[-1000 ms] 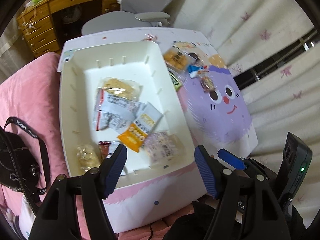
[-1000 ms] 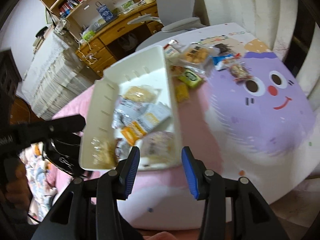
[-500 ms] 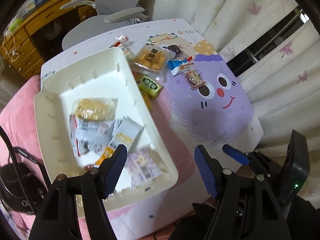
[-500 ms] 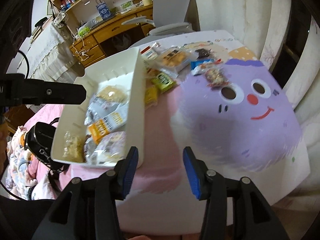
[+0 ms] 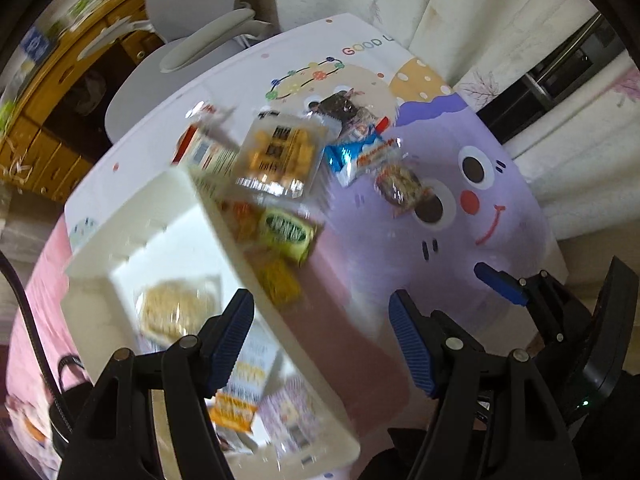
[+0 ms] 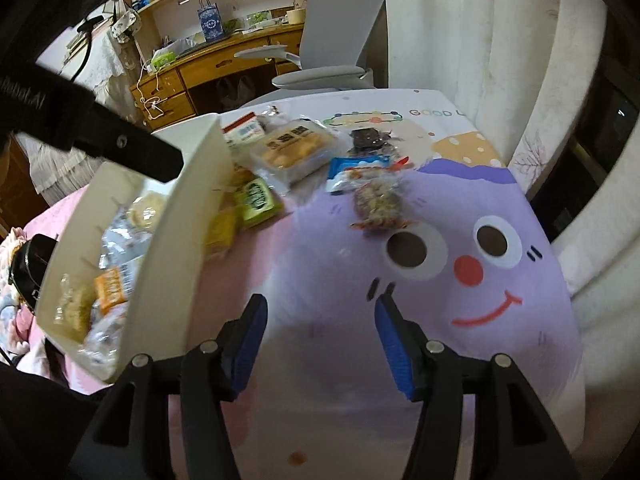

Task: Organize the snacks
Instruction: 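Move left tool toward blue-white packet while right approaches clear nut bag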

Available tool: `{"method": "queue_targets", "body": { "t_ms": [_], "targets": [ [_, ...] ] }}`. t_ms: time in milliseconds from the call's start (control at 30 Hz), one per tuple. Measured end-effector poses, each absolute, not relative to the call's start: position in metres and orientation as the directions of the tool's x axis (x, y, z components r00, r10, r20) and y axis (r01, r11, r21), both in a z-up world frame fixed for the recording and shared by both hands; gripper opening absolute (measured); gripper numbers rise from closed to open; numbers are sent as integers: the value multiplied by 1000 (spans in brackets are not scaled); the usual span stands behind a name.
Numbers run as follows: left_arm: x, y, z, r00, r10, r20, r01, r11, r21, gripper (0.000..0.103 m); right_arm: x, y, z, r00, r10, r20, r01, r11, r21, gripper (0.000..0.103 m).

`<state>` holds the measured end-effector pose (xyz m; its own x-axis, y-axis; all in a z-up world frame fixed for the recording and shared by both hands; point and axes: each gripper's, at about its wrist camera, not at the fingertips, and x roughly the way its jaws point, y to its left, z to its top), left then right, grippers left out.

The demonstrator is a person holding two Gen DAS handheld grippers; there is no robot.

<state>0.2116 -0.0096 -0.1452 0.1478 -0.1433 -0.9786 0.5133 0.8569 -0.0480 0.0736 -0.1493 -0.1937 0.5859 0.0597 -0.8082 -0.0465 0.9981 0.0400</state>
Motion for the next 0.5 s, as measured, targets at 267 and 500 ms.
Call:
{"method": "queue_targets", "body": {
  "t_ms": [267, 500],
  "targets": [
    [255, -61, -169, 139, -84, -987, 592, 806, 14, 69, 118, -177, -210, 616, 41, -787, -26, 999, 31, 57],
    [280, -95, -193, 146, -47, -988, 657, 751, 61, 69, 150, -184, -224, 636, 24, -771, -36, 999, 2, 59]
  ]
}}
